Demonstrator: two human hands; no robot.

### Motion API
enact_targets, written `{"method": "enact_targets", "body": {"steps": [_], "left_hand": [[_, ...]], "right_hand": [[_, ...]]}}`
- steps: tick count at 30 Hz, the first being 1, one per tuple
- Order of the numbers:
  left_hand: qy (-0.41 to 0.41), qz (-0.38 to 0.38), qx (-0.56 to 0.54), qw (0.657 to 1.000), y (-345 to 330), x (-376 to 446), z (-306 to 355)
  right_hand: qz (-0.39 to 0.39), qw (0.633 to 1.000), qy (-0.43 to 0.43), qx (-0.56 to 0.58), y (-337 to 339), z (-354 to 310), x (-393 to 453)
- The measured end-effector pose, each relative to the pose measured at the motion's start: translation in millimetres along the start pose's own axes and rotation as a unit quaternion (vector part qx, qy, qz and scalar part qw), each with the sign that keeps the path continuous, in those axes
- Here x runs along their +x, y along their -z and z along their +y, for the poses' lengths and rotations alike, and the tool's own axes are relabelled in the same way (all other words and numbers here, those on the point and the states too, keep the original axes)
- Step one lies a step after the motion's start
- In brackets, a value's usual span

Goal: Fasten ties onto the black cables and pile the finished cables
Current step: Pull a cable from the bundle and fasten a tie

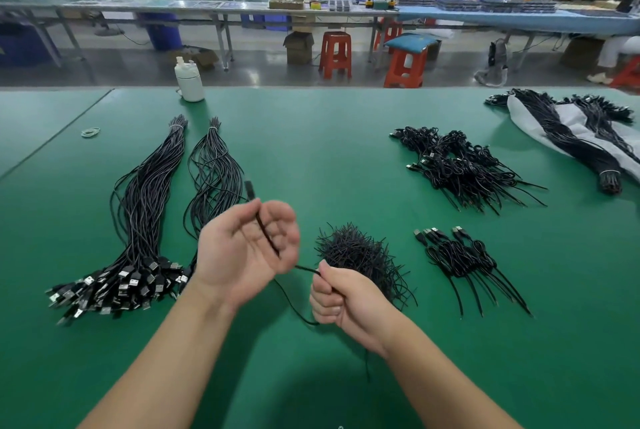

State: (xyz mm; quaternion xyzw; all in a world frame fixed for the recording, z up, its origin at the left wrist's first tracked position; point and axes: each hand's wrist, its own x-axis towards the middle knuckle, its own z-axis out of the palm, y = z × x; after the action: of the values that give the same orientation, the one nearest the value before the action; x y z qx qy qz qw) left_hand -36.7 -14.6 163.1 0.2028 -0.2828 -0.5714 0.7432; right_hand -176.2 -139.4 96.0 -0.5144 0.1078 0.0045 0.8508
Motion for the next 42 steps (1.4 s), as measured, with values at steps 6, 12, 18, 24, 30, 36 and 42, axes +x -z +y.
{"method": "enact_targets", "body": {"steps": [6,12,18,24,30,36,42], "left_hand": [[0.311,0.006,0.394,0.865,11,-15,-15],[0.280,0.123,0.595,0.744,20,-17,-41],[0.122,0.226,0.571,0.780,39,-17,-45],[0.061,0.273,0.493,0.824,53,-21,-38],[-0.106,0.360,0.097,0.922,33,1,-40],[-0.003,0.196,0.119,0.973,20,-22,-22],[0.308,0.088,0.482,0.815,46,-43,-30]], "right_hand": [[0.022,0.997,-0.030,-0.062,4,2,8],[0.070,0.992,-0.032,-0.102,2,8,10],[0.040,0.996,-0.010,-0.078,5,1,6],[0.020,0.995,0.001,-0.098,-5,12,4],[0.013,0.997,-0.031,-0.067,-19,35,11],[0.025,0.995,-0.046,0.083,0,37,16],[0.035,0.993,-0.031,0.106,19,8,23]]}}
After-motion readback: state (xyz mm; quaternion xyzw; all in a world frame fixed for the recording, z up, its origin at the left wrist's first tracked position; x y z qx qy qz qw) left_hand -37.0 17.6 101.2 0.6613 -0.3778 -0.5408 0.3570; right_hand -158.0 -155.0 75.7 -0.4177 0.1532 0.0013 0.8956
